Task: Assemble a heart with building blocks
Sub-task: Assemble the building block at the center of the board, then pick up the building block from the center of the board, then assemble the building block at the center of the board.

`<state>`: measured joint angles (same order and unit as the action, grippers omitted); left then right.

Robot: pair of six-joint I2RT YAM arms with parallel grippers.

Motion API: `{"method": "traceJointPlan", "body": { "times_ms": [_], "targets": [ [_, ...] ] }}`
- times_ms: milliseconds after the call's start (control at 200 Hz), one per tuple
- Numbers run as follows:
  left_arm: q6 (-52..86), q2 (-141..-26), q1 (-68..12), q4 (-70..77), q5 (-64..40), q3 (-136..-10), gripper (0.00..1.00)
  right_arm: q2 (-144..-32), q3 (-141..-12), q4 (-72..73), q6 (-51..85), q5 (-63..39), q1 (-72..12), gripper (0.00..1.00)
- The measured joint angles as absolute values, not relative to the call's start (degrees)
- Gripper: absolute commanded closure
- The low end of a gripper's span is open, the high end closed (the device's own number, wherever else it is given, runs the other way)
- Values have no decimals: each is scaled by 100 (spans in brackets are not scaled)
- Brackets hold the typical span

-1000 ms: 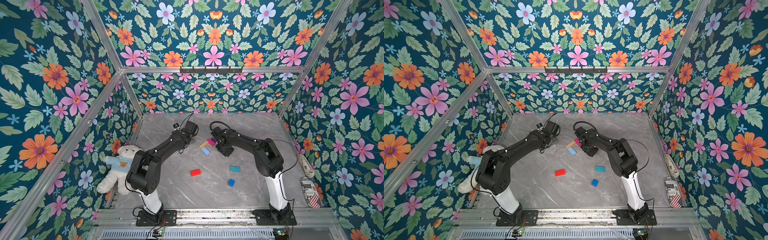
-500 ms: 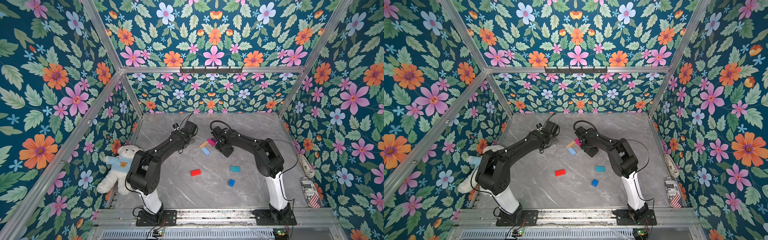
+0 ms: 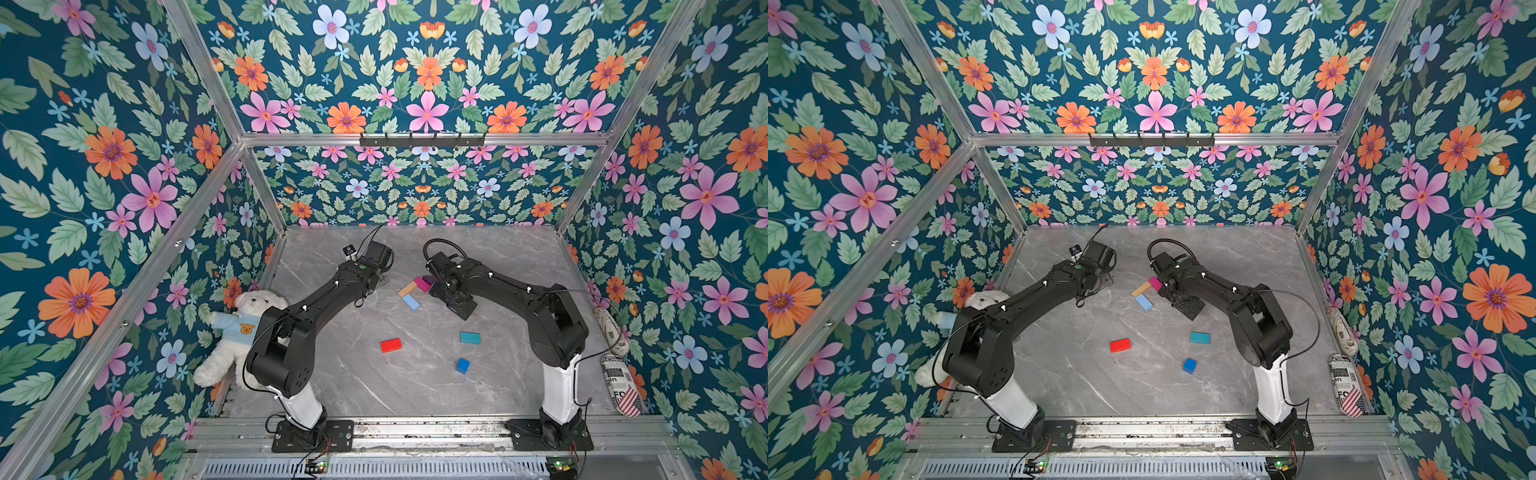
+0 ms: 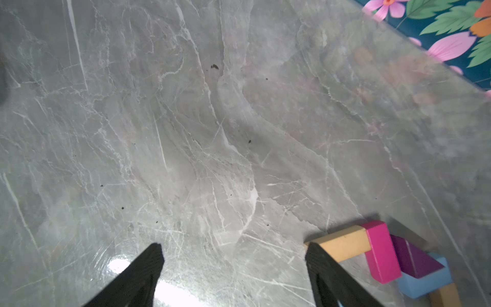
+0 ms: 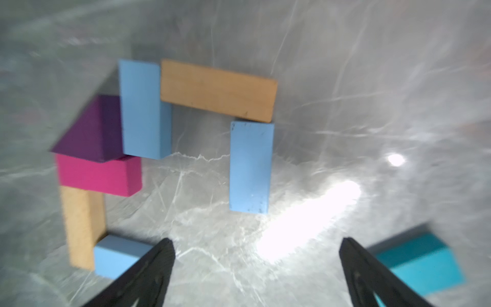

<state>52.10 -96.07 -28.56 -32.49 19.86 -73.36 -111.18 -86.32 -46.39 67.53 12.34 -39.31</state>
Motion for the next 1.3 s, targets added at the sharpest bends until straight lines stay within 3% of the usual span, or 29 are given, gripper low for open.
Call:
{"method": "traceJointPlan", "body": {
  "times_ms": [165, 260, 340, 445, 595, 720, 855, 1300],
  "targets": [
    [5561, -9236, -2856, -3310, 1892, -7065, 12, -9607, -7544, -4003, 6005, 1166, -3721, 1],
    [6040, -9065, -2888, -3328, 1498, -6665, 12, -8678, -6665, -3201, 5004, 733, -3142, 8],
    [6567, -9019, -3026, -3282, 1138, -6311, 11, -8099, -6114, -2757, 3494, 270, -2742, 9],
    [7439, -8960, -3406, -3208, 447, -5769, 12, -7660, -5874, -2755, 919, -231, -2840, 7],
    [8582, -8923, -3938, -3179, -3, -5485, 12, -7384, -5162, -3168, -2185, 45, -3011, 12],
    [9220, -8945, -4206, -3190, -80, -5450, 13, -7393, -4681, -3371, -3721, 189, -3050, 20],
    [9677, -9030, -4388, -3249, -145, -5408, 13, -7642, -4576, -3277, -4486, 102, -3087, 27],
    [10368, -9268, -4576, -3428, -161, -5437, 18, -8484, -4650, -2705, -5057, -327, -3177, 28]
  ]
}}
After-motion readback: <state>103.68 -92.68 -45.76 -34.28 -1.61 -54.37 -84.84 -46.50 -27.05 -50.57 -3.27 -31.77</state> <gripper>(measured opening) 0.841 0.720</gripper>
